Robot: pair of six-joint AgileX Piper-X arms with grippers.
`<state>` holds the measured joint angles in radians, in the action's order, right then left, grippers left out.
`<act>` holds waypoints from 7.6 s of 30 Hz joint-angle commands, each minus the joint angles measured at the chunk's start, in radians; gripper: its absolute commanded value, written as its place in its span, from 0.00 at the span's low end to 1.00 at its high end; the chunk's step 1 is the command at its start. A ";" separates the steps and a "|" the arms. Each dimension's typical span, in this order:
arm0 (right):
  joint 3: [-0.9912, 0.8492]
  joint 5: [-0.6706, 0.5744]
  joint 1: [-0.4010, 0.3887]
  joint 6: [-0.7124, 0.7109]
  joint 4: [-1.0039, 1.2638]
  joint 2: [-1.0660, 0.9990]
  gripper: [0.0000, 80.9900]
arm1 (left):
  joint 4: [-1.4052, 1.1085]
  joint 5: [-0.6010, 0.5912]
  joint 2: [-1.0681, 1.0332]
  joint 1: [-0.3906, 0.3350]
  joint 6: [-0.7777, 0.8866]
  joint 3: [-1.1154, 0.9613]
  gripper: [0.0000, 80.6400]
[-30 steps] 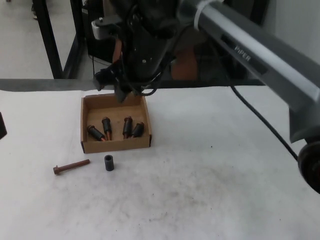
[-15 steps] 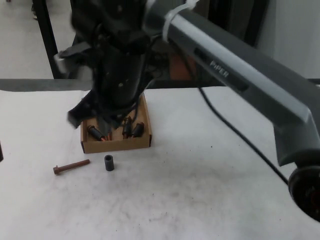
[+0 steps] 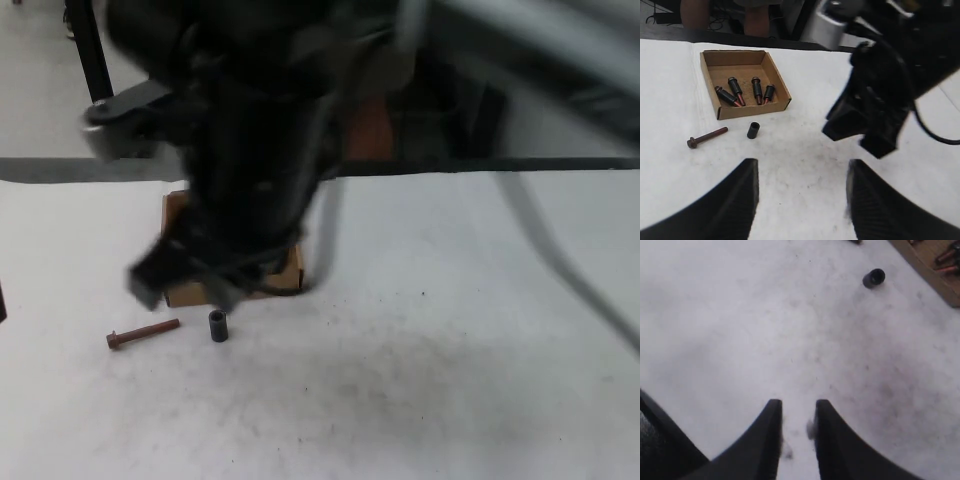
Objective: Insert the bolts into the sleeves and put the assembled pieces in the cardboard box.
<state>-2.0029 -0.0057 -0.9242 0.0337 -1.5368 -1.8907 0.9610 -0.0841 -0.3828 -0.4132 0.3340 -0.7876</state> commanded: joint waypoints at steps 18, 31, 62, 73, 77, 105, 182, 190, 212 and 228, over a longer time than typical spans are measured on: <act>0.590 0.051 -0.002 0.080 0.492 0.284 0.27 | -0.023 0.011 0.006 -0.004 -0.006 -0.014 0.62; 0.674 0.045 0.005 0.125 1.115 0.082 0.27 | -0.023 0.011 0.006 -0.004 -0.024 -0.014 0.62; 0.330 -0.066 0.149 0.199 1.062 -0.288 0.27 | -0.023 0.015 0.006 -0.004 -0.057 -0.012 0.62; 0.330 -0.066 0.149 0.191 1.128 -0.288 0.26 | -0.023 0.015 0.006 -0.004 -0.057 -0.012 0.62; 0.330 -0.066 0.149 0.191 1.130 -0.298 0.17 | -0.023 0.015 0.006 -0.004 -0.057 -0.012 0.62; 0.330 -0.050 0.151 0.159 0.980 -0.252 0.16 | -0.023 0.015 0.006 -0.004 -0.081 -0.012 0.62; 0.327 -0.058 0.122 0.217 0.768 -0.308 0.33 | -0.023 0.015 0.006 -0.004 -0.081 -0.012 0.62; 0.327 -0.066 0.121 0.222 0.760 -0.327 0.31 | -0.023 0.015 0.006 -0.004 -0.126 -0.012 0.62; 0.109 -0.007 0.127 -0.056 0.291 -0.229 0.00 | -0.023 0.015 -0.010 -0.004 -0.070 -0.011 0.62; 0.544 0.014 0.127 -0.070 0.307 0.246 0.00 | -0.138 0.013 -0.316 -0.004 -0.007 -0.011 0.62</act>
<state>-1.5223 0.0000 -0.7994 -0.0286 -1.2413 -1.7227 0.8799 -0.0841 -0.6615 -0.4132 0.2999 -0.7886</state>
